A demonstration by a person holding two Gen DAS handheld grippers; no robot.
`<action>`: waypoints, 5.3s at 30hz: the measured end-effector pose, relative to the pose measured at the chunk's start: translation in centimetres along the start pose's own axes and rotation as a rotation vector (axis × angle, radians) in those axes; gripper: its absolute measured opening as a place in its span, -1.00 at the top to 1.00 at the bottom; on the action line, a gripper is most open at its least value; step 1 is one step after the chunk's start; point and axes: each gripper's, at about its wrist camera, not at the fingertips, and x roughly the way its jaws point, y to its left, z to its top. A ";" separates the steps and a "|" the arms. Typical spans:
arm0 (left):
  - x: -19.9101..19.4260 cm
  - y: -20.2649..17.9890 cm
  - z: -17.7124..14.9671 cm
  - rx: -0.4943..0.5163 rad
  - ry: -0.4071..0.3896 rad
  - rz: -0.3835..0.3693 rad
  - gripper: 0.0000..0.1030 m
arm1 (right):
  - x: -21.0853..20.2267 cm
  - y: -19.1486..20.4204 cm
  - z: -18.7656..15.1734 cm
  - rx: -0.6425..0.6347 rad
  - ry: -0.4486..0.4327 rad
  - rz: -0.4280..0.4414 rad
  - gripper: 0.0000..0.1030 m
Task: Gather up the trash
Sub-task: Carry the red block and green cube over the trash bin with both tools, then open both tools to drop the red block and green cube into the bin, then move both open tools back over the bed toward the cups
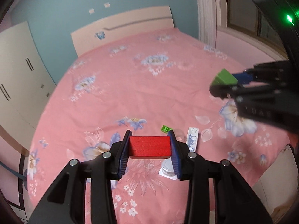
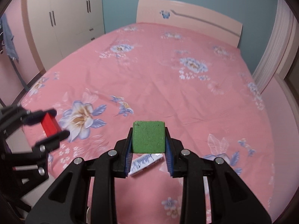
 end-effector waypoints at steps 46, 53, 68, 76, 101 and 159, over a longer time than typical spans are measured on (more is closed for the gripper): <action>0.4 -2.2 -22.2 -0.111 0.220 -0.038 0.20 | 1.7 12.7 -23.8 -0.117 0.224 0.159 0.40; 4.6 -4.0 -27.6 -0.102 0.334 -0.073 0.20 | 6.2 13.2 -28.9 -0.091 0.316 0.200 0.40; 12.2 -9.5 -38.2 -0.086 0.562 -0.152 0.20 | 14.4 14.2 -39.9 -0.054 0.522 0.250 0.40; 15.8 -11.4 -42.8 -0.109 0.669 -0.183 0.20 | 18.5 15.2 -44.9 -0.027 0.627 0.274 0.40; 25.7 -14.4 -51.0 -0.235 0.923 -0.244 0.19 | 28.6 15.9 -54.6 0.074 0.880 0.263 0.40; 3.4 -7.7 -26.2 -0.058 0.274 -0.102 -0.59 | 4.2 8.9 -31.1 -0.103 0.279 0.093 -0.28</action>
